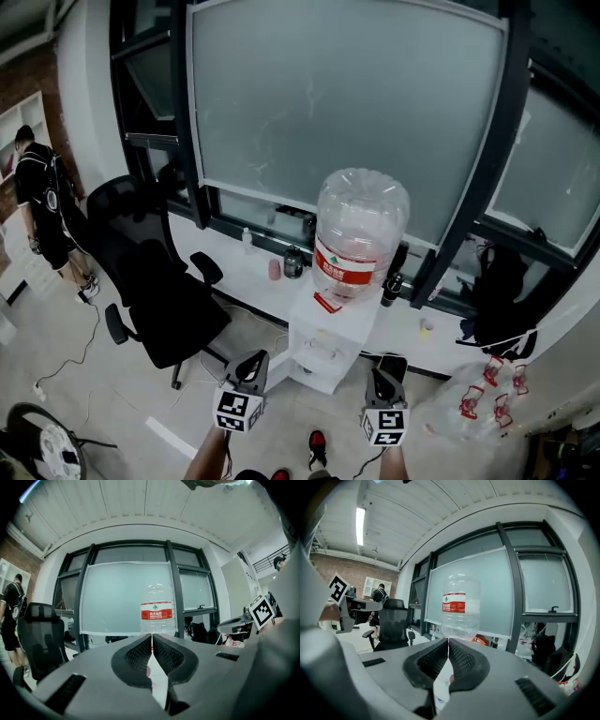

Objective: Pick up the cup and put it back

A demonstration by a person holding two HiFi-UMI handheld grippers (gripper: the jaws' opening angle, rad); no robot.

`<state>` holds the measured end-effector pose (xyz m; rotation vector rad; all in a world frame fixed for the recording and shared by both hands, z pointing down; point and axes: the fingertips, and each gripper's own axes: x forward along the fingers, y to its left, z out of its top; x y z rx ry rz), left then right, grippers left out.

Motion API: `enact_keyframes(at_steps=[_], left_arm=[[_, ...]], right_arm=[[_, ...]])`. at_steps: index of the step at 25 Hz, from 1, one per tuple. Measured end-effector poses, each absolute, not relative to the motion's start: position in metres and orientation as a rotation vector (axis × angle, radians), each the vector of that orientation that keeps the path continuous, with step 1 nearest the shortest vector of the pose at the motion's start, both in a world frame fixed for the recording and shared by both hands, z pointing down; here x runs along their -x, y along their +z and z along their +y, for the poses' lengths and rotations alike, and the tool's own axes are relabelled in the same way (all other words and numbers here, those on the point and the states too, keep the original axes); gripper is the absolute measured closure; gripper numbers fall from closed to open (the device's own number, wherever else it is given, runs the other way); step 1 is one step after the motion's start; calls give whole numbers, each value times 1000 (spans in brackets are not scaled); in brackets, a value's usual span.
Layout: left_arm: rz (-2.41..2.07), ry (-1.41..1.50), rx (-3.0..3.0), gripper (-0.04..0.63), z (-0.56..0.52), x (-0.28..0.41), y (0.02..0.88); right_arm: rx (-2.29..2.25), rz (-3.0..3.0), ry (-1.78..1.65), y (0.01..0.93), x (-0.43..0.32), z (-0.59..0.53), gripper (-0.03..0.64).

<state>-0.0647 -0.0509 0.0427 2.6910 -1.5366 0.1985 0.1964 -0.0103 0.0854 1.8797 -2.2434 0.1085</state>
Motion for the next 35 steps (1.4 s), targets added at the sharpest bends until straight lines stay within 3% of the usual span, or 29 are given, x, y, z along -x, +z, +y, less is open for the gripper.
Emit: enact_keyframes(at_steps=[9,35], left_arm=[[-1572,187,-2670,566,-16,95,35],[-1534,160,-2683,566,-19,86,32]], right_arm=[[-1966,-2228,82,60,-190,34,595],[-1997,-2230,98,57,-190,34,595]])
